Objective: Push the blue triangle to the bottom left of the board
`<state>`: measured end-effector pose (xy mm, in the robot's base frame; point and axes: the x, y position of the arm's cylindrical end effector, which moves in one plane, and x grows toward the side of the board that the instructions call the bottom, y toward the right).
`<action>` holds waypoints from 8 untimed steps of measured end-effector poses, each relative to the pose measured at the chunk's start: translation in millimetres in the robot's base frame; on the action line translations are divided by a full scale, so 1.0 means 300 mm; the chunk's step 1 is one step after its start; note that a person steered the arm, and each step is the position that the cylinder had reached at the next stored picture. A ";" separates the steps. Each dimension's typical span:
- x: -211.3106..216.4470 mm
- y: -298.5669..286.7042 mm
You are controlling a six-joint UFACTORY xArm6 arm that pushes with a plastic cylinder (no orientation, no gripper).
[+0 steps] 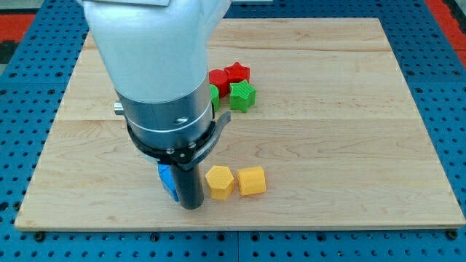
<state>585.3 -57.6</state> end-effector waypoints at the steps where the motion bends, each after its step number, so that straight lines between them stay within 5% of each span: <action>1: 0.112 -0.023; 3: -0.180 -0.538; 4: -0.326 -0.309; 5: -0.265 0.021; 8: -0.198 -0.181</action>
<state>525.8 -111.9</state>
